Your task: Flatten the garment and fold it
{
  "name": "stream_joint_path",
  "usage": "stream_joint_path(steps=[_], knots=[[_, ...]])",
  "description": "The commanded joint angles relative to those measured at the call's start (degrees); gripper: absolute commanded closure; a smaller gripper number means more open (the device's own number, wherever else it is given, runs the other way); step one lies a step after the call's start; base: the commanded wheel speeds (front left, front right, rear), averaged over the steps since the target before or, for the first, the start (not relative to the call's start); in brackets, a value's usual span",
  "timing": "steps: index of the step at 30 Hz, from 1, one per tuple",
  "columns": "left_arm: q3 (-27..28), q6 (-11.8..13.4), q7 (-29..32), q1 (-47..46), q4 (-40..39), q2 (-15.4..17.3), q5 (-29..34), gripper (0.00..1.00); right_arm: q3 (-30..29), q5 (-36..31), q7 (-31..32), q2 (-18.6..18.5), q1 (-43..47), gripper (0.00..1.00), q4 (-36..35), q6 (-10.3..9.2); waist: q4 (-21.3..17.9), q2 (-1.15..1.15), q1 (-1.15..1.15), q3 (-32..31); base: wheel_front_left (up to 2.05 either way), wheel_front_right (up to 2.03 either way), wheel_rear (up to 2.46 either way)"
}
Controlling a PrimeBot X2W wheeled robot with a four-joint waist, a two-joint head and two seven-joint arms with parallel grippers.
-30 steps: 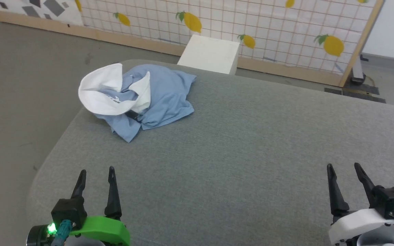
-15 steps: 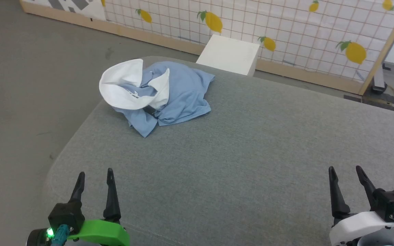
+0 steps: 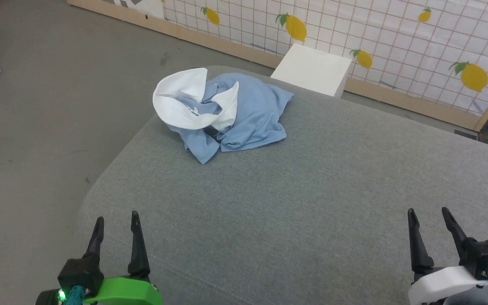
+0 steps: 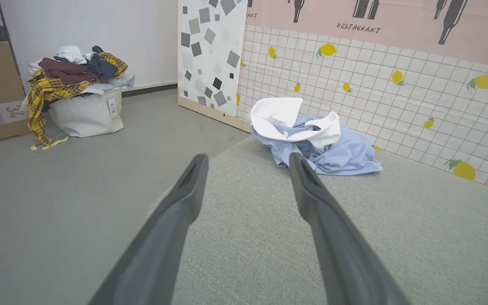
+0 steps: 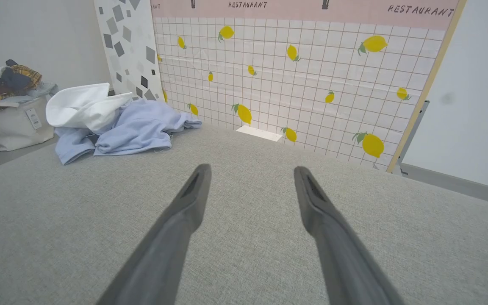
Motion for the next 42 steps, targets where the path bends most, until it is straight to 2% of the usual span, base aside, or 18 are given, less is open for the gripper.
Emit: stream_joint_path(steps=[1,14,32,35,39,42], knots=[[-0.2,0.3,-0.7,0.9,0.0,-0.3,-0.8,0.00,-0.3,-0.3,-0.7,0.1,0.4,0.00,0.3,-0.08,0.3,0.00,0.00,0.1,0.00,0.00,0.00],[-0.5,0.8,-2.2,1.2,0.1,-0.3,-1.8,0.00,-1.0,-0.5,-2.3,0.1,0.5,0.00,1.4,-0.09,2.2,0.00,0.00,0.2,0.00,0.00,0.00],[-1.3,0.6,-2.2,0.4,-0.1,-0.3,-1.5,0.00,-0.7,-0.7,-2.3,0.1,0.4,0.00,1.1,-0.09,1.4,0.00,0.00,0.6,0.00,0.00,0.00],[-1.5,-0.1,-2.2,-1.6,-0.8,-0.3,-0.8,0.00,-0.6,-0.7,-2.3,0.1,0.4,0.00,0.8,-0.09,1.1,0.00,0.00,1.0,0.00,0.00,0.00],[-2.9,-2.6,-1.9,-6.9,-0.4,0.9,0.2,0.00,-0.8,-1.0,-2.3,0.1,0.6,0.00,0.0,-0.09,0.7,0.00,0.00,2.3,0.00,0.00,0.00],[-4.3,-4.5,1.1,-13.1,-0.1,2.6,0.9,0.00,-0.9,-1.5,-2.3,0.1,0.6,0.00,-0.9,-0.09,0.2,0.00,0.00,3.7,0.00,0.00,0.00]])
